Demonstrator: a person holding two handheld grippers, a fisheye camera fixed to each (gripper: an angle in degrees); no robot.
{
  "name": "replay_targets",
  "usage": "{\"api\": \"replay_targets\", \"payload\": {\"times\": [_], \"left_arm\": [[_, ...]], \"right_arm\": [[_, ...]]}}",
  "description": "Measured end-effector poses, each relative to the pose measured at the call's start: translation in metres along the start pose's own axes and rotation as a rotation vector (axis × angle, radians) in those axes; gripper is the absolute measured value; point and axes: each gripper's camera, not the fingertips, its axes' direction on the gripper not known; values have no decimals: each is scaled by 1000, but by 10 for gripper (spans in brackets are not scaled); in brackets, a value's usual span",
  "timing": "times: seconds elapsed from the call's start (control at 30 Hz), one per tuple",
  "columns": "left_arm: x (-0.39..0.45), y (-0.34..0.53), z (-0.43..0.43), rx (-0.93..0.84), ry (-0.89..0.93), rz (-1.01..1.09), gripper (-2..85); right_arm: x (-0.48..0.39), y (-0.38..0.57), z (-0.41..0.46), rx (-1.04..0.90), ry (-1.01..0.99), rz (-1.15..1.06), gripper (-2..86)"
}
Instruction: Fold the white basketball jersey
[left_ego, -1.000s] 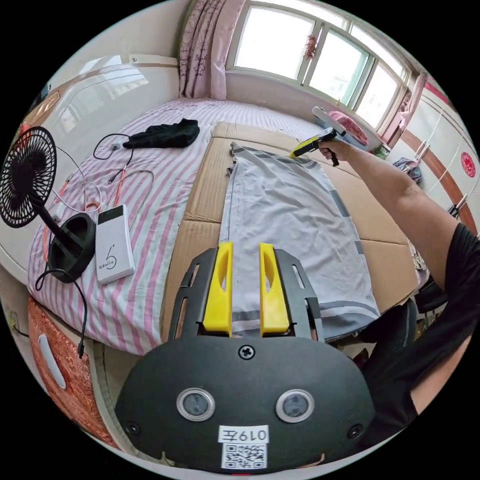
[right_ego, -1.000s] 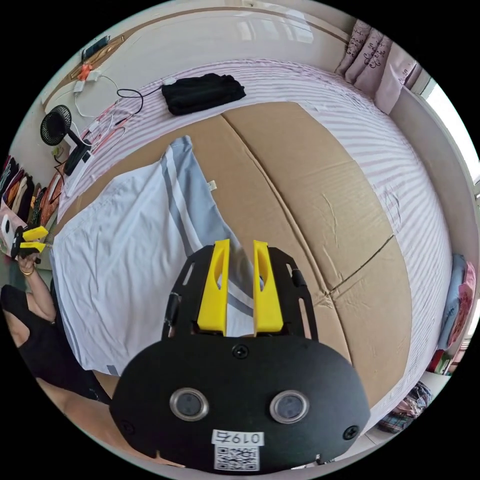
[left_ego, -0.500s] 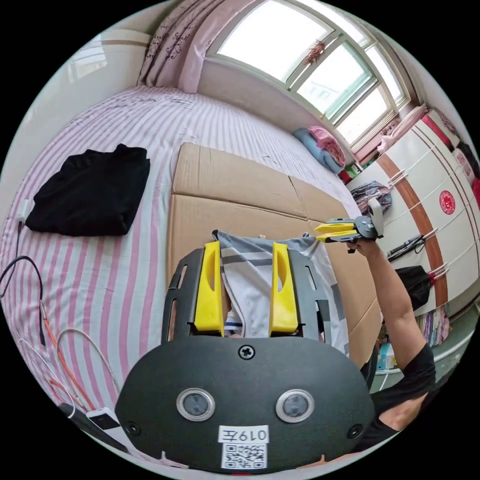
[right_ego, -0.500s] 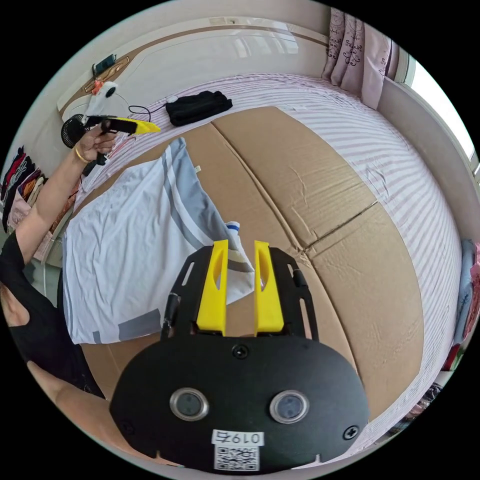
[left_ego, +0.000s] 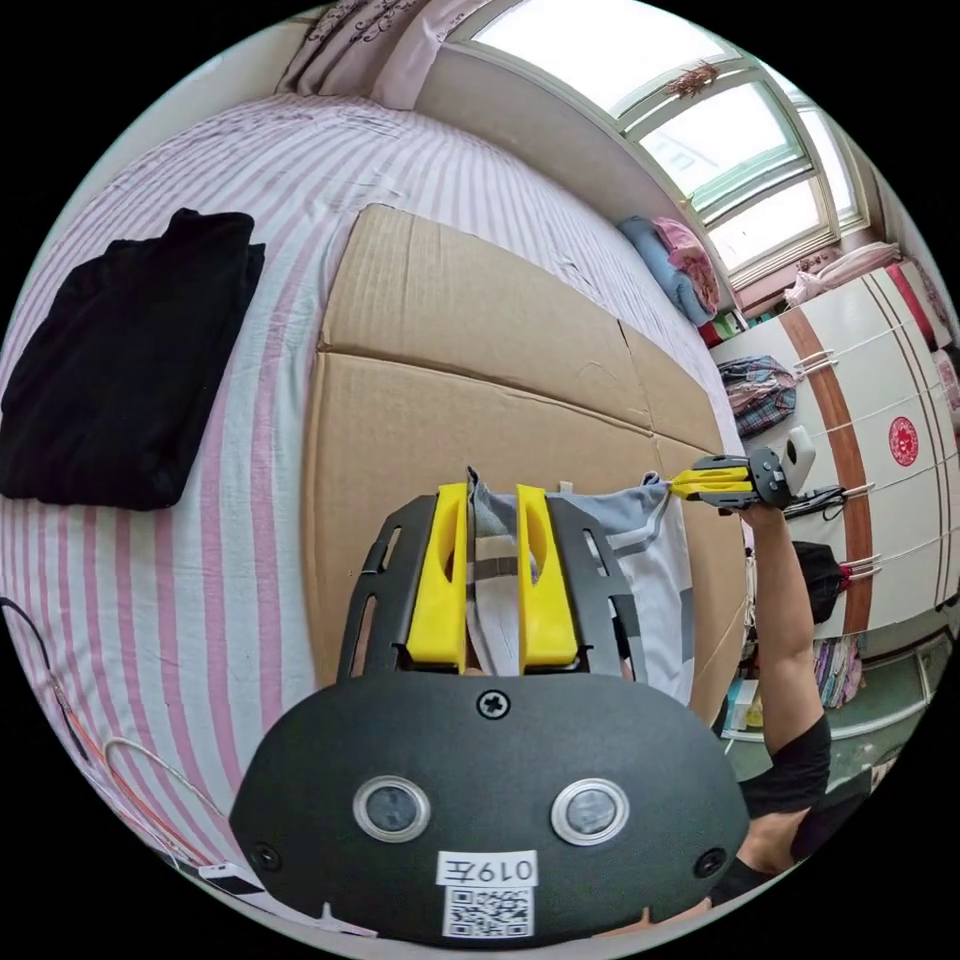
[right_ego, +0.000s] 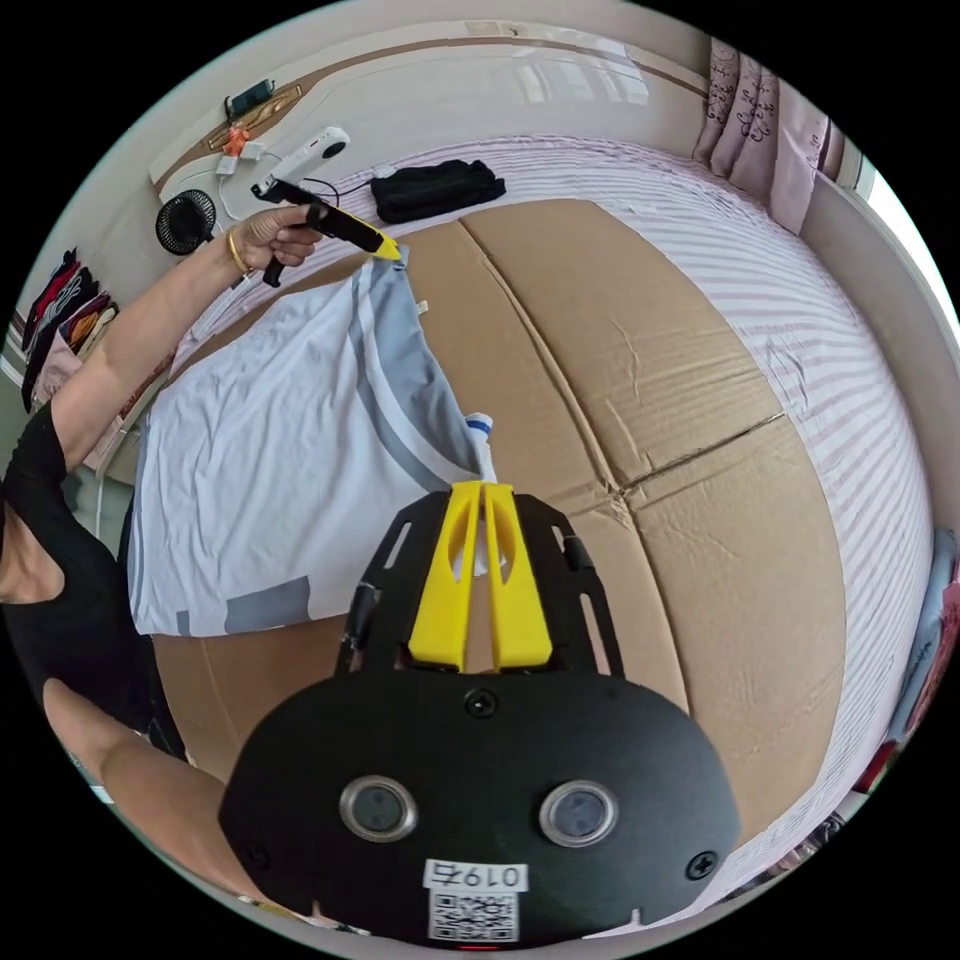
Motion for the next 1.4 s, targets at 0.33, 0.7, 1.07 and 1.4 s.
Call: {"api": "replay_targets", "payload": {"times": [0.33, 0.7, 1.07, 1.4], "left_arm": [[-14, -13, -6, 136, 49, 45, 18], [-18, -16, 21, 102, 9, 47, 12], [-18, 9, 24, 109, 44, 33, 15], [4, 51, 25, 128, -38, 62, 32]], "right_arm": [[39, 46, -33, 90, -16, 62, -9], [82, 101, -27, 188, -67, 162, 53], [110, 172, 23, 129, -101, 159, 6], [125, 233, 88, 162, -118, 240, 4]]}}
